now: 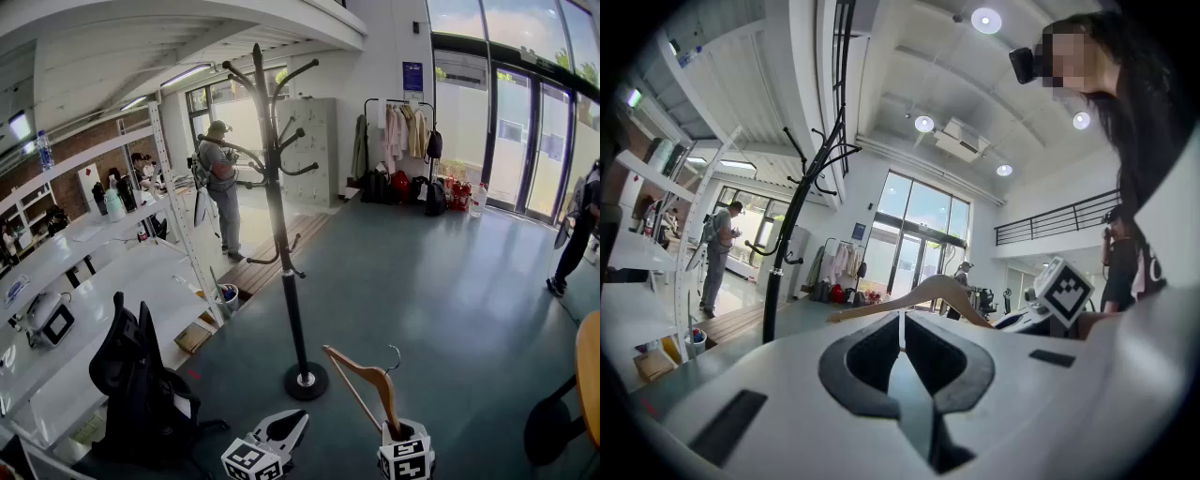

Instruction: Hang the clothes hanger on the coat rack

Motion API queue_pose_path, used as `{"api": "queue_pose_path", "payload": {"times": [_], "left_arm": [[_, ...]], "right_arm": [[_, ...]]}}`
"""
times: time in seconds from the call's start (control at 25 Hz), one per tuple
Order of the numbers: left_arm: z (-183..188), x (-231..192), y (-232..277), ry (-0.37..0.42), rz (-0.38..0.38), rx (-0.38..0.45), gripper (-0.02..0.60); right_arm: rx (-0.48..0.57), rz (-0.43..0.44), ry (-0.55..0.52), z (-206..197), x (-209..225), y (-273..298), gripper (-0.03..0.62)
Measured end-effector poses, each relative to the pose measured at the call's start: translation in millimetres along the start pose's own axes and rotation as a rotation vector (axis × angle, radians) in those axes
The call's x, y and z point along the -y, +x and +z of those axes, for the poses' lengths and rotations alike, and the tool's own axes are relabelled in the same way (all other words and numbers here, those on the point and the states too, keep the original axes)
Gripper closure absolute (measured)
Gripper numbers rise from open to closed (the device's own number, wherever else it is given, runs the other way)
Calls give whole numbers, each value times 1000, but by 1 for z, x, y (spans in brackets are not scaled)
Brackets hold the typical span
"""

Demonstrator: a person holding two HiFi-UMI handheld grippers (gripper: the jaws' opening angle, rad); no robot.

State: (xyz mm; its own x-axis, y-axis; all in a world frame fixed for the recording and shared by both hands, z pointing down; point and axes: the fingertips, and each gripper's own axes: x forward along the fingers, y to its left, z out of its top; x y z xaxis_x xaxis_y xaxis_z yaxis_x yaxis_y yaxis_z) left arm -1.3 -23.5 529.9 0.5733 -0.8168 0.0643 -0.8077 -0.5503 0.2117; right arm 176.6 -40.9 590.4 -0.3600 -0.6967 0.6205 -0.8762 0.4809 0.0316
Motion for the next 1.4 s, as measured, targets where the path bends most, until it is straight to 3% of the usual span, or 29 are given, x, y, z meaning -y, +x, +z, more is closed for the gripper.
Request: {"api": "queue_pose_path", "payload": {"times": [0.2, 0.52, 0.96, 1.4], "left_arm": [[-1, -13, 9, -7, 36, -9, 578], [5, -62, 37, -14, 46, -4, 578], [70, -174, 106, 16, -47, 49, 578], [92, -249, 144, 1, -142, 43, 578]], "right_arm": [[42, -19, -31, 35, 31, 17, 557], [117, -55, -77, 125, 61, 69, 557], [156, -171, -117, 269, 90, 148, 557], [194, -207, -172, 394, 85, 217, 557]]}}
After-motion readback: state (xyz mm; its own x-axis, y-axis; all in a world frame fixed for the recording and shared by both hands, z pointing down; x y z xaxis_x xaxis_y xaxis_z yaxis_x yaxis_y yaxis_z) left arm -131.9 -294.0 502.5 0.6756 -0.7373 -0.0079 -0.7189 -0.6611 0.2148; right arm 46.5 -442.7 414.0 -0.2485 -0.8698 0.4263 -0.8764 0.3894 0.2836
